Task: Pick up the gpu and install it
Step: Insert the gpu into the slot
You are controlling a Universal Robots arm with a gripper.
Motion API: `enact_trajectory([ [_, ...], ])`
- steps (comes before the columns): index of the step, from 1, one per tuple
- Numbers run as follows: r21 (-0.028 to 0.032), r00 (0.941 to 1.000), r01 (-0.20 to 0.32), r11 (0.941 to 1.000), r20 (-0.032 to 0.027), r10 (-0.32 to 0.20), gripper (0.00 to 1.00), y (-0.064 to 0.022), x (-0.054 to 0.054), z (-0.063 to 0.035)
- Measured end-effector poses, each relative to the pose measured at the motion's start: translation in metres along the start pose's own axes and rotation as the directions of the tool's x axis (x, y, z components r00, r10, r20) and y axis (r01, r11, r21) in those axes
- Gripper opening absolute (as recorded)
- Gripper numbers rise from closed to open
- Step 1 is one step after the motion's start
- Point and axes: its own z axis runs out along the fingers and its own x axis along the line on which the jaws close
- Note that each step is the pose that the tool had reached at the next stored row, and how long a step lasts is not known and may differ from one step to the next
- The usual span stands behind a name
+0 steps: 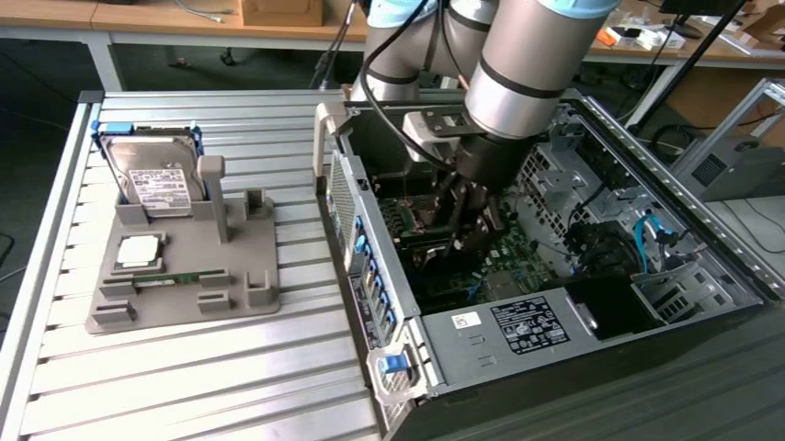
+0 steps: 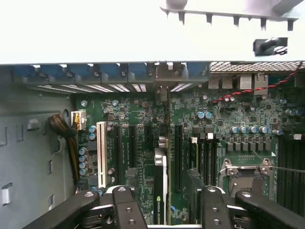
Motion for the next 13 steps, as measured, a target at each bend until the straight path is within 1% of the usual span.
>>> enact_trajectory([
  [6, 0.0036, 1.0, 0.0, 1.0, 0.0, 0.0, 0.53, 0.0014, 0.0, -0.0106],
  [7, 0.0042, 1.0, 0.0, 1.0, 0.0001, 0.0, 0.51, 0.0015, 0.0, -0.0121],
  [10, 0.0048, 1.0, 0.0, 1.0, 0.0002, 0.0, 0.32, 0.0019, 0.0, -0.0145],
  [11, 0.005, 1.0, 0.0, 1.0, 0.0002, 0.0, 0.32, 0.002, 0.0, -0.0154],
  [13, 0.0053, 1.0, 0.0, 1.0, 0.0002, 0.0, 0.2, 0.0022, 0.0, -0.0168],
])
